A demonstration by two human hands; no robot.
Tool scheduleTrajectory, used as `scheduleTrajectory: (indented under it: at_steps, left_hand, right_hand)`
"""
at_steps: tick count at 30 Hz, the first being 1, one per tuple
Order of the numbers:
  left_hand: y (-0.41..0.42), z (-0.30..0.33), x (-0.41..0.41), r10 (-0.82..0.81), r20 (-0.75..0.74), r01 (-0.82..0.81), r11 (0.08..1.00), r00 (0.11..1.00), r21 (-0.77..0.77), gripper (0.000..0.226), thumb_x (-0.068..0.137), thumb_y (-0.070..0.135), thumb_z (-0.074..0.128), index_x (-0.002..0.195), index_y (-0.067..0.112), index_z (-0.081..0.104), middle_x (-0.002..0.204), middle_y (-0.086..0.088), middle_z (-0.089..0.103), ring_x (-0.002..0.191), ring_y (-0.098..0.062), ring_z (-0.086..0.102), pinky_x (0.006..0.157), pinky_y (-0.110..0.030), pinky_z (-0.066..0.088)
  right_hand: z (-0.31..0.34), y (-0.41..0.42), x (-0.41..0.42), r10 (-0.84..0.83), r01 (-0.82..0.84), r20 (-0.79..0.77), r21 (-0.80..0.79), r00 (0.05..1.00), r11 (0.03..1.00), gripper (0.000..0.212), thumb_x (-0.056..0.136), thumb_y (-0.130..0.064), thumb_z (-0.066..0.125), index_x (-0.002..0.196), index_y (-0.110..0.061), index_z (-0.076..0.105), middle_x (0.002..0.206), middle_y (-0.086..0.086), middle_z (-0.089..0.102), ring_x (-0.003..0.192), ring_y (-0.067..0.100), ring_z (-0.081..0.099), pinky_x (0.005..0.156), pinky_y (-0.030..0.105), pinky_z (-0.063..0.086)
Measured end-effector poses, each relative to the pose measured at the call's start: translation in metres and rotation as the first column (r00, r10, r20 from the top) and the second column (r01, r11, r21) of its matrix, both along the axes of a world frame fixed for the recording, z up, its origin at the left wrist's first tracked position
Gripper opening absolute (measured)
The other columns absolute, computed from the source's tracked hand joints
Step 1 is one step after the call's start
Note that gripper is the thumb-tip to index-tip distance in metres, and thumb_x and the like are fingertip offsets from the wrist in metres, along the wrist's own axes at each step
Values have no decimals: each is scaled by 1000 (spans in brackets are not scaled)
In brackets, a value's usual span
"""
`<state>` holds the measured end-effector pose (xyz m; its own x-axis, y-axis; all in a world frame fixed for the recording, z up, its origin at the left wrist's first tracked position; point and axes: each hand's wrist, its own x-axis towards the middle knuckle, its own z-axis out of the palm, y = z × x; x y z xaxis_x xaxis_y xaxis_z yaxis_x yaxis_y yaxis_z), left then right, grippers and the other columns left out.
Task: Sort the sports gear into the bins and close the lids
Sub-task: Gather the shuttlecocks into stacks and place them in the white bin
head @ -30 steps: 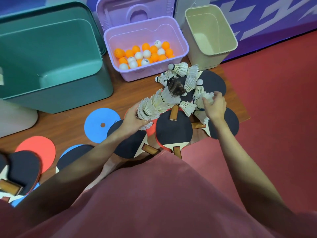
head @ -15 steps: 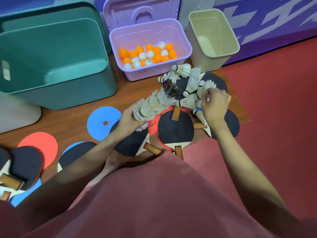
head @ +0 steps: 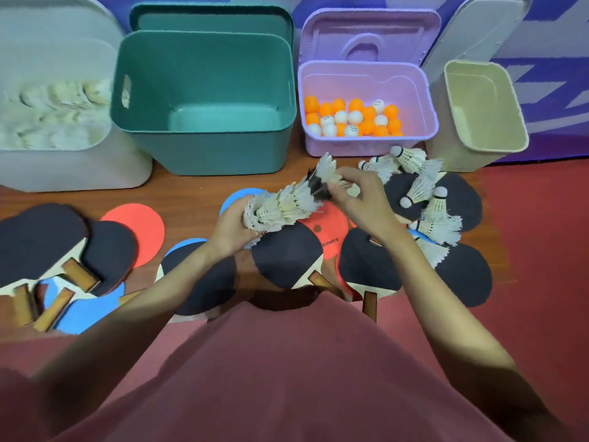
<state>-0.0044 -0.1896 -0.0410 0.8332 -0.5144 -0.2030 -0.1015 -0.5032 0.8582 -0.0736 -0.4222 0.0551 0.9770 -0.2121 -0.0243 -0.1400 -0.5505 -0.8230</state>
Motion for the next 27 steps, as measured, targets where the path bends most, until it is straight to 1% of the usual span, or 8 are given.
scheduleTrajectory:
  at_steps: [2, 4, 6, 11, 16, 19, 23, 27]
  left_hand:
    - [27, 6, 6, 24, 64, -29, 996, 998, 81, 35, 69, -3, 73, 97, 11, 58, 86, 4, 61, 81, -17, 54, 65, -23, 42]
    - [58, 16, 16, 39, 102, -52, 990, 994, 129, 39, 67, 0, 71, 101, 10, 55, 92, -3, 60, 84, -22, 54, 66, -32, 45]
    - [89, 30, 28, 23, 187, -46, 991, 982, 122, 45, 68, 11, 70, 110, 13, 54, 101, -5, 60, 93, -26, 56, 78, -41, 48]
    - [159, 81, 74, 82, 371, -155, 973, 925, 172, 64, 69, 20, 65, 129, 29, 44, 115, -12, 59, 108, -29, 55, 89, -41, 46]
    - [217, 134, 153, 69, 503, -240, 928, 861, 284, 62, 68, 17, 66, 128, 17, 54, 110, -18, 57, 107, -34, 53, 90, -38, 43]
    - [247, 158, 214, -7, 504, -227, 888, 863, 401, 64, 67, 1, 69, 127, 19, 54, 110, -17, 59, 106, -36, 54, 91, -41, 44]
    - [282, 173, 279, -43, 388, -163, 862, 920, 481, 58, 66, 9, 74, 121, 15, 58, 103, -6, 63, 91, -27, 58, 72, -30, 40]
    - [309, 148, 321, -33, 234, -90, 864, 972, 496, 57, 65, 11, 80, 118, 16, 59, 102, -6, 65, 95, -28, 61, 71, -31, 45]
  right_hand:
    - [-2, 16, 17, 23, -22, -25, 36, 999, 999, 20, 82, -17, 55, 85, -2, 68, 81, 15, 70, 78, 11, 62, 75, 34, 49]
    - [0, 36, 35, 35, -33, -17, 97, 999, 995, 15, 81, -3, 60, 95, -4, 64, 79, 1, 69, 75, 2, 64, 74, 22, 51]
    - [10, 59, 54, 75, -76, 12, 144, 997, 987, 31, 80, 12, 57, 109, 1, 55, 75, -10, 63, 64, -8, 58, 63, 8, 42]
    - [38, 110, 120, 240, -250, 76, 186, 968, 950, 48, 78, 21, 51, 122, 3, 44, 49, -21, 52, 44, -2, 41, 49, 8, 30]
    - [58, 172, 191, 223, -250, 129, 271, 966, 929, 40, 72, 15, 56, 102, -11, 58, 87, -11, 59, 74, 0, 55, 67, 11, 44]
    - [60, 213, 238, 140, -180, 143, 323, 980, 929, 38, 69, 18, 59, 90, -13, 58, 86, -3, 61, 77, 11, 57, 65, 14, 48]
    - [47, 262, 293, 34, -44, 31, 414, 999, 909, 35, 66, 20, 62, 88, -8, 61, 83, 13, 64, 70, 17, 60, 68, 33, 54]
    - [23, 294, 327, 21, 27, -119, 385, 993, 922, 32, 64, 13, 69, 81, -12, 61, 80, 13, 65, 71, 21, 62, 74, 44, 56]
